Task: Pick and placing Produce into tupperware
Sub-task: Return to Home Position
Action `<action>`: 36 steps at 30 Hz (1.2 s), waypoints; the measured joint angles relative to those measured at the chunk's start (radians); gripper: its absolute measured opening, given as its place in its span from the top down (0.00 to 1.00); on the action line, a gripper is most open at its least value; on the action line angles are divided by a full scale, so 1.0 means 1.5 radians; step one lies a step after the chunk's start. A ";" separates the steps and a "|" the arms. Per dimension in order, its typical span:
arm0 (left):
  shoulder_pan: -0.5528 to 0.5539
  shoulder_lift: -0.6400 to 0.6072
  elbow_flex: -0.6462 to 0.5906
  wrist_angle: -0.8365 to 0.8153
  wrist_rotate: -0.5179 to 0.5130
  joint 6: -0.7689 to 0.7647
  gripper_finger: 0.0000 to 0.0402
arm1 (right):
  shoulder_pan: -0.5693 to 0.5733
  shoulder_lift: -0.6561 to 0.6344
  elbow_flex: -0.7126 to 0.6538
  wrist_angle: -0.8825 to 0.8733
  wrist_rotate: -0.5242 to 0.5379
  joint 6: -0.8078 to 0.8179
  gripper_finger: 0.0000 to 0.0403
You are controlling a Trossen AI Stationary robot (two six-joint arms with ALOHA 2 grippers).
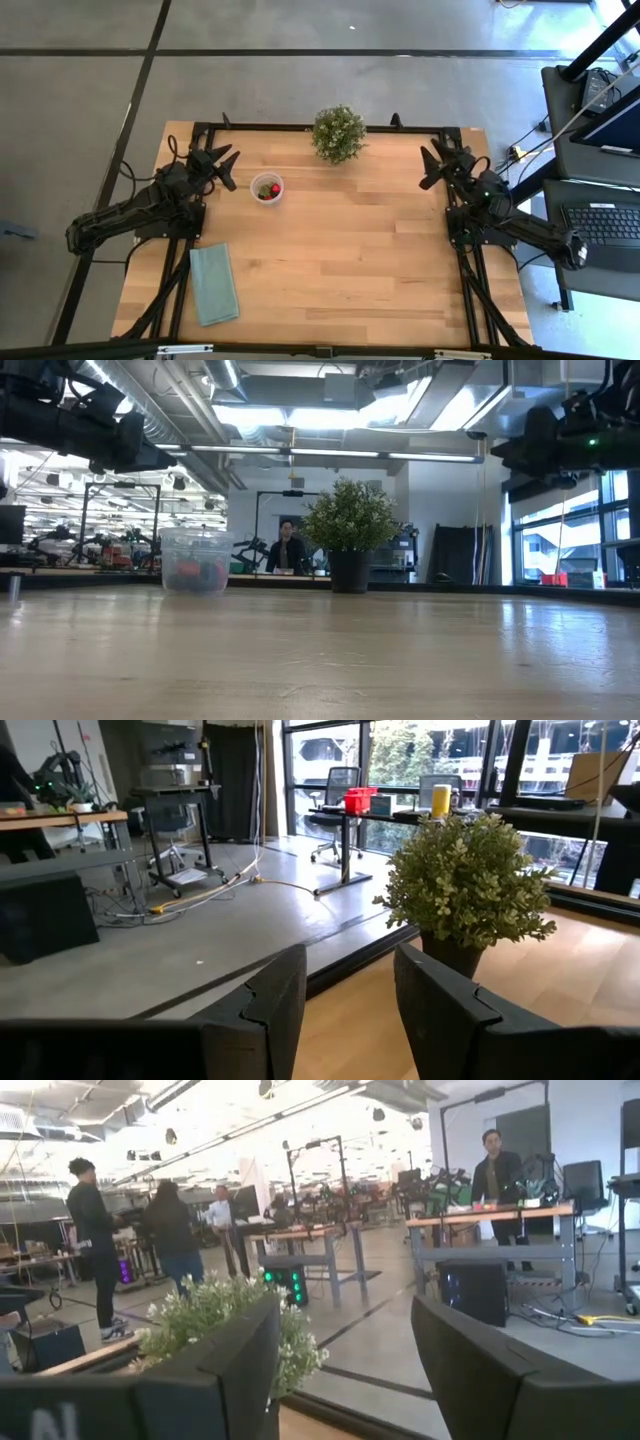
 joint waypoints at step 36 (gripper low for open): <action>0.000 0.000 -0.001 -0.082 -0.021 -0.018 0.64 | 0.000 -0.057 0.000 -0.092 0.003 -0.003 0.43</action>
